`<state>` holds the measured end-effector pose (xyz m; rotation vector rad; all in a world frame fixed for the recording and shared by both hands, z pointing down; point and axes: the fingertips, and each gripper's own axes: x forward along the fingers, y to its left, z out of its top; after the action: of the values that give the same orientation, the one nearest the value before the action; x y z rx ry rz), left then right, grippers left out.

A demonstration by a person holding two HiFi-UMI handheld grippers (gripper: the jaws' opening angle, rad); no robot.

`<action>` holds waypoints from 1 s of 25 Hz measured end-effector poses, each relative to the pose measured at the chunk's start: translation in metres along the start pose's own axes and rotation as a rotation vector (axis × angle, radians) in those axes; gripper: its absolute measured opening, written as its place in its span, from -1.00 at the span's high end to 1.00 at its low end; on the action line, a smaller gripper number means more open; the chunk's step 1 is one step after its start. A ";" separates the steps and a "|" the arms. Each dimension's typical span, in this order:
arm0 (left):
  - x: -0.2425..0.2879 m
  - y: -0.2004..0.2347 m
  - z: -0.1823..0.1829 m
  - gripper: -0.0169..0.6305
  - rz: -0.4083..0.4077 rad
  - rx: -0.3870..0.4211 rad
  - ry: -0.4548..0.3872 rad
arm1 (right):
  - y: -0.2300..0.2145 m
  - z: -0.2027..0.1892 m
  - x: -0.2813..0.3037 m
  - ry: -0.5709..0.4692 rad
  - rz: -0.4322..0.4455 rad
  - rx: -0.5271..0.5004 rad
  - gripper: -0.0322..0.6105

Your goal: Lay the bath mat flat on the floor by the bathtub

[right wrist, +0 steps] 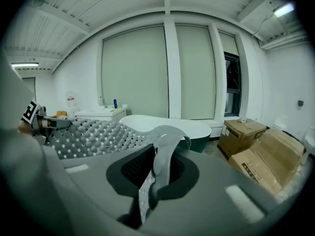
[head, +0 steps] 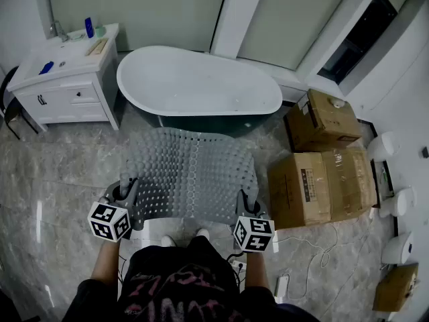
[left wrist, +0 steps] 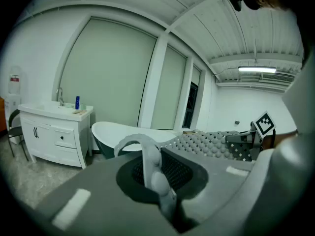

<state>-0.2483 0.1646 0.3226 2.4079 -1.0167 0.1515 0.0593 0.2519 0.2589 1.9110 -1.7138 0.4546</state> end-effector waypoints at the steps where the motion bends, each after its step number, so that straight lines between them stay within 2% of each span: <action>1: -0.001 -0.001 0.000 0.89 -0.002 0.003 0.000 | 0.000 -0.001 0.000 0.000 0.000 0.000 0.77; 10: -0.002 -0.002 -0.006 0.89 0.001 0.008 0.020 | 0.004 -0.007 0.002 0.008 0.007 -0.015 0.77; 16: -0.006 -0.003 -0.005 0.89 -0.011 0.012 0.014 | 0.011 -0.007 0.000 -0.012 0.023 0.020 0.76; 25: -0.008 -0.007 -0.012 0.89 -0.038 0.032 0.028 | 0.012 -0.012 -0.011 -0.015 -0.004 -0.006 0.76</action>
<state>-0.2485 0.1796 0.3276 2.4449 -0.9625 0.1891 0.0468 0.2670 0.2646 1.9185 -1.7181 0.4345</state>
